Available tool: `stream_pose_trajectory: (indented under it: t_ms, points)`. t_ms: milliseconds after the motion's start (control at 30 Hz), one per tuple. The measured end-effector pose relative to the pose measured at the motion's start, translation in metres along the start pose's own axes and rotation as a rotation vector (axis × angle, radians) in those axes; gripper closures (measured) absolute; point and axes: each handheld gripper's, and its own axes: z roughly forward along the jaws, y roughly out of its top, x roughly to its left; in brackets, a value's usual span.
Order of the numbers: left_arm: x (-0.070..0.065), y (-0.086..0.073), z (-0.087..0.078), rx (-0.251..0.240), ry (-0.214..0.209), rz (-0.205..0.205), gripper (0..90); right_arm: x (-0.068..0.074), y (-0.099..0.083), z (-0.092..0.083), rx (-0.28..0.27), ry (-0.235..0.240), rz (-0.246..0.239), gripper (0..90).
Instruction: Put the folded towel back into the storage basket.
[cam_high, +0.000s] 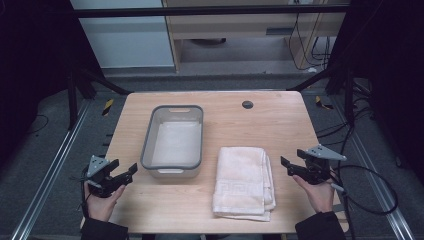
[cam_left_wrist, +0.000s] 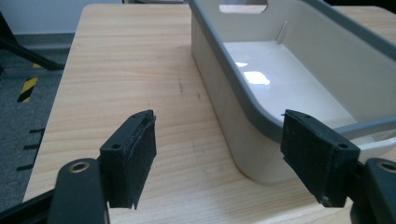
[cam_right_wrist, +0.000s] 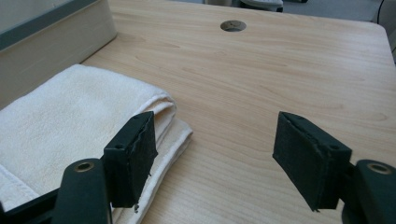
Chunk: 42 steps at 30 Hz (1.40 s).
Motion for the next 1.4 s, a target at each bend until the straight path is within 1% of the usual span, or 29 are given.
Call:
stream_pose_trajectory:
  t_ms: [67, 100, 167, 267, 367, 500, 533, 567, 600, 667, 733, 833, 967, 1067, 1100, 1133, 1167, 1233, 1333, 1367, 1400]
  points:
    - [-0.002, 0.002, -0.002, -0.012, -0.003, 0.003, 26.2, 0.001, 0.003, 0.000, -0.002, 0.002, -0.009, 30.3]
    - [-0.004, 0.004, -0.003, -0.019, -0.008, 0.000, 26.5, 0.002, 0.005, 0.000, -0.006, 0.006, -0.001, 30.3]
    - [-0.006, 0.005, -0.003, -0.022, -0.014, 0.001, 27.0, 0.002, 0.008, -0.001, -0.006, 0.009, -0.004, 30.3]
    - [-0.011, 0.007, -0.003, -0.018, -0.028, 0.012, 27.0, 0.000, 0.011, -0.001, -0.005, 0.010, -0.003, 30.3]
    - [-0.013, 0.009, -0.002, -0.014, -0.030, 0.016, 26.4, -0.001, 0.013, -0.001, -0.001, 0.012, 0.003, 30.3]
    - [-0.015, 0.012, -0.001, -0.012, -0.031, 0.020, 26.2, -0.002, 0.020, 0.002, 0.000, 0.011, -0.004, 30.2]
    - [-0.017, 0.014, -0.002, -0.018, -0.040, 0.018, 26.5, -0.001, 0.023, 0.004, 0.000, 0.017, -0.007, 30.2]
    - [-0.017, 0.014, -0.002, -0.018, -0.040, 0.018, 26.6, -0.001, 0.023, 0.004, 0.000, 0.017, -0.007, 30.2]
    - [-0.019, 0.016, -0.004, -0.021, -0.049, 0.024, 26.9, 0.000, 0.028, 0.005, -0.002, 0.024, -0.010, 30.1]
    - [-0.020, 0.018, -0.005, -0.026, -0.056, 0.026, 27.1, 0.001, 0.029, 0.005, -0.002, 0.024, -0.011, 29.9]
    - [-0.022, 0.020, -0.005, -0.030, -0.066, 0.024, 27.1, 0.004, 0.037, 0.006, -0.008, 0.032, -0.026, 28.1]
    - [-0.026, 0.023, -0.005, -0.030, -0.077, 0.027, 27.5, 0.007, 0.042, 0.007, -0.010, 0.039, -0.033, 27.4]
    - [-0.034, 0.027, -0.004, -0.030, -0.096, 0.039, 28.2, 0.011, 0.050, 0.007, -0.023, 0.058, -0.035, 27.1]
    - [-0.042, 0.030, -0.004, -0.035, -0.108, 0.047, 28.8, 0.013, 0.055, 0.009, -0.022, 0.064, -0.044, 26.8]
    - [-0.044, 0.031, -0.003, -0.035, -0.117, 0.049, 28.8, 0.013, 0.055, 0.009, -0.022, 0.064, -0.044, 26.8]
    - [-0.050, 0.033, -0.002, -0.042, -0.127, 0.054, 29.0, 0.015, 0.057, 0.010, -0.021, 0.070, -0.039, 26.6]
    - [-0.050, 0.033, -0.002, -0.042, -0.127, 0.054, 29.1, 0.015, 0.058, 0.011, -0.020, 0.068, -0.043, 26.6]
    - [-0.058, 0.036, 0.000, -0.038, -0.142, 0.067, 29.1, 0.016, 0.059, 0.011, -0.022, 0.069, -0.041, 26.6]
    - [-0.071, 0.039, 0.004, -0.035, -0.168, 0.082, 29.1, 0.017, 0.059, 0.013, -0.027, 0.085, -0.028, 26.2]
    - [-0.073, 0.039, 0.004, -0.033, -0.174, 0.089, 29.1, 0.018, 0.058, 0.015, -0.021, 0.085, -0.033, 25.6]
    - [-0.081, 0.040, 0.006, -0.035, -0.186, 0.101, 29.1, 0.018, 0.058, 0.015, -0.015, 0.086, -0.033, 25.6]
